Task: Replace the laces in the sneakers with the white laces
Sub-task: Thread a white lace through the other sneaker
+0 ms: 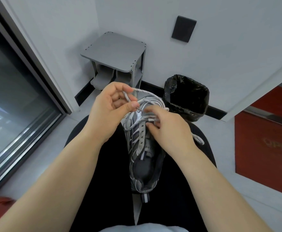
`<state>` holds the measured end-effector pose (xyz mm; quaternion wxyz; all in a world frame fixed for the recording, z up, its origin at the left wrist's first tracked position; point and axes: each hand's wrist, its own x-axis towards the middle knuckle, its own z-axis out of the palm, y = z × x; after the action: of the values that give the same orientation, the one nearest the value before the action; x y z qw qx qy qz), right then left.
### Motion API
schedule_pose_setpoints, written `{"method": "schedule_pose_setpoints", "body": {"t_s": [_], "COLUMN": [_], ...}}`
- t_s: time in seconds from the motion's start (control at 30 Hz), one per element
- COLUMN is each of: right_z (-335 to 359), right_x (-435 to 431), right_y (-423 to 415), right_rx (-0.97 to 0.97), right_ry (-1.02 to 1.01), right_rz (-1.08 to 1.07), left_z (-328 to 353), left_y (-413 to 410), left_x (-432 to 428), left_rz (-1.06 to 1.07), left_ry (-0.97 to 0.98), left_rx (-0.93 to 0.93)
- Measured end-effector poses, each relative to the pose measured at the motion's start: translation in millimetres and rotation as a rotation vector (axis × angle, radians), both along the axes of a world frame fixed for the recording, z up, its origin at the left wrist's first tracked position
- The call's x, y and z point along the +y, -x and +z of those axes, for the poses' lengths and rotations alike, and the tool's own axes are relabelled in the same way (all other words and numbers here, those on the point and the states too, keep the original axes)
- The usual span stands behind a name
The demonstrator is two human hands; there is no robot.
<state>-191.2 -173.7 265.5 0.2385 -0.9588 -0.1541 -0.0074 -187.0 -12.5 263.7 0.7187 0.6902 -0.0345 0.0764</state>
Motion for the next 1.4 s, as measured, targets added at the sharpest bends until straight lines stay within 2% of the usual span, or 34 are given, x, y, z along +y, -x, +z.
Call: {"method": "schedule_pose_setpoints", "body": {"t_s": [0.1, 0.17, 0.23, 0.3, 0.37, 0.4, 0.47, 0.57, 0.63, 0.73, 0.87, 0.93, 1.03, 1.07, 1.13, 1.2, 1.3, 1.37, 1.4], "right_z": [-8, -10, -9, -12, -14, -15, -10, 2, 9, 10, 8, 11, 28, 34, 36, 30, 16, 11, 10], "right_x": [-4, -14, -19, -17, -10, -8, -9, -26, -41, -54, -64, -67, -58, -53, -40, -28, -15, -18, -22], "right_y": [-5, -11, -13, -12, -12, -14, -16, -14, -7, 7, 16, 20, 28, 30, 30, 26, 18, 12, 10], "right_rx": [-0.019, 0.003, 0.069, 0.118, 0.066, 0.021, 0.023, 0.125, 0.184, 0.31, 0.26, 0.238, 0.299, 0.339, 0.399, 0.398, 0.28, 0.101, 0.039], "right_ry": [-0.048, -0.253, -0.369, -0.25, -0.068, -0.078, -0.258, -0.545, -0.494, -0.299, -0.128, -0.162, -0.396, -0.403, -0.266, -0.137, -0.03, 0.048, 0.026], "right_rz": [-0.087, -0.183, -0.162, -0.076, -0.047, -0.069, -0.187, -0.429, -0.492, -0.469, -0.517, -0.487, -0.207, -0.084, 0.107, 0.182, 0.107, -0.047, -0.124], "left_z": [-2, -2, -3, -3, -3, -2, -3, -6, -8, -8, -8, -9, -10, -10, -11, -12, -13, -12, -12], "left_y": [0, 2, 3, 4, 6, 6, 8, 8, 7, 6, 7, 7, 6, 6, 5, 4, 3, 4, 4], "left_x": [1, 2, 2, 1, 1, 1, 0, -1, -2, -4, -5, -6, -7, -8, -9, -11, -12, -11, -11], "left_rz": [-0.043, -0.076, -0.101, -0.121, -0.148, -0.164, -0.181, -0.15, -0.127, -0.104, -0.093, -0.104, -0.111, -0.104, -0.087, -0.073, -0.043, -0.032, -0.035], "left_ry": [-0.028, -0.074, -0.129, -0.193, -0.229, -0.229, -0.239, -0.327, -0.411, -0.48, -0.507, -0.529, -0.562, -0.57, -0.586, -0.595, -0.605, -0.605, -0.606], "left_rx": [-0.001, -0.003, -0.01, -0.023, -0.037, -0.043, -0.049, -0.047, -0.05, -0.045, -0.043, -0.031, -0.018, -0.019, -0.022, -0.019, -0.025, -0.024, -0.017]}}
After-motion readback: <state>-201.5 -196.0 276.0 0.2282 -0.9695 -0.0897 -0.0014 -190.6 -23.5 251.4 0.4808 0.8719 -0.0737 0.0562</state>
